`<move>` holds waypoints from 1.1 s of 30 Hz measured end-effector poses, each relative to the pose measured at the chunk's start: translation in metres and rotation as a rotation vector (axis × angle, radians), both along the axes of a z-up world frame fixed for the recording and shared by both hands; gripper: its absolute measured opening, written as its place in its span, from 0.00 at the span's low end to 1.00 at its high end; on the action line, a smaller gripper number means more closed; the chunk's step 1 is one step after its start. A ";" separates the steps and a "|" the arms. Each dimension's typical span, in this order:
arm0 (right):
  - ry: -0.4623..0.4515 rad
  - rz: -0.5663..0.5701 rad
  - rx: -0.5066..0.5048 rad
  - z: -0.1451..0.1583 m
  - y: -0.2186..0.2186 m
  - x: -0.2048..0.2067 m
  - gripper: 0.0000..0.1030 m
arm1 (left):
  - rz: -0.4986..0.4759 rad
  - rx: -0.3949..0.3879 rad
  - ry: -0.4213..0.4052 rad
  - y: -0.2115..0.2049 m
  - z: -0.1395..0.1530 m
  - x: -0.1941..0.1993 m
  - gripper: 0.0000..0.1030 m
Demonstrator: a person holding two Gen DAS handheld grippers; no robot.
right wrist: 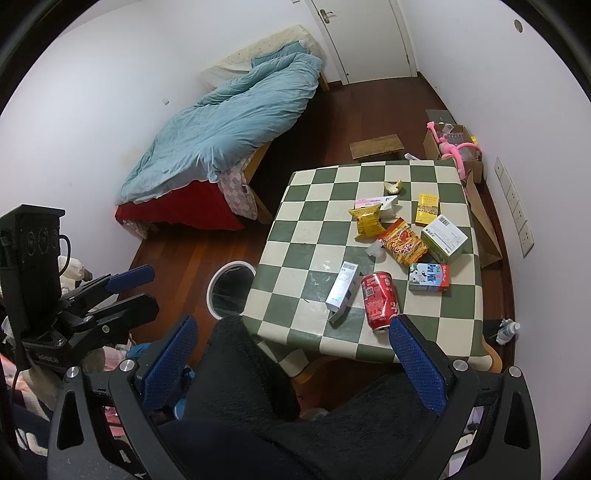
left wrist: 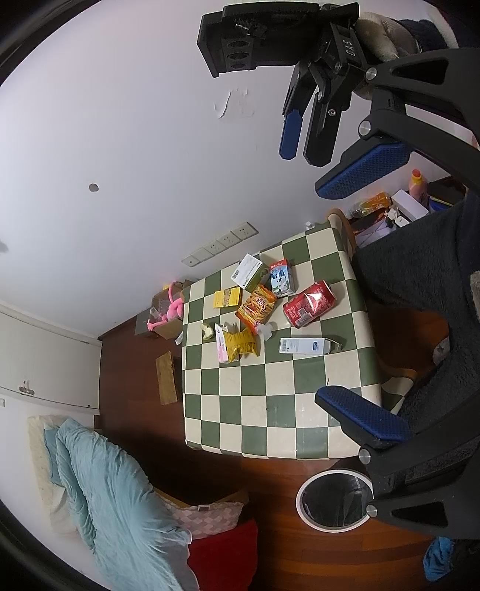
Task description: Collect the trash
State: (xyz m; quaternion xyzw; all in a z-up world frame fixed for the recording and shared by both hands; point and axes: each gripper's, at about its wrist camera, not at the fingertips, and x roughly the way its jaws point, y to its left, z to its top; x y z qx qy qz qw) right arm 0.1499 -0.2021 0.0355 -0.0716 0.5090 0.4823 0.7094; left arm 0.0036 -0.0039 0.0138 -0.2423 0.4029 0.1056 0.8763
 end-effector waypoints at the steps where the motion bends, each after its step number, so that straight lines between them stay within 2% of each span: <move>1: 0.000 0.000 0.000 0.000 0.000 0.000 1.00 | 0.000 0.000 0.000 0.000 0.000 0.000 1.00; 33: 0.003 0.001 0.005 -0.001 -0.001 -0.001 1.00 | -0.003 -0.004 -0.005 -0.001 0.002 -0.003 1.00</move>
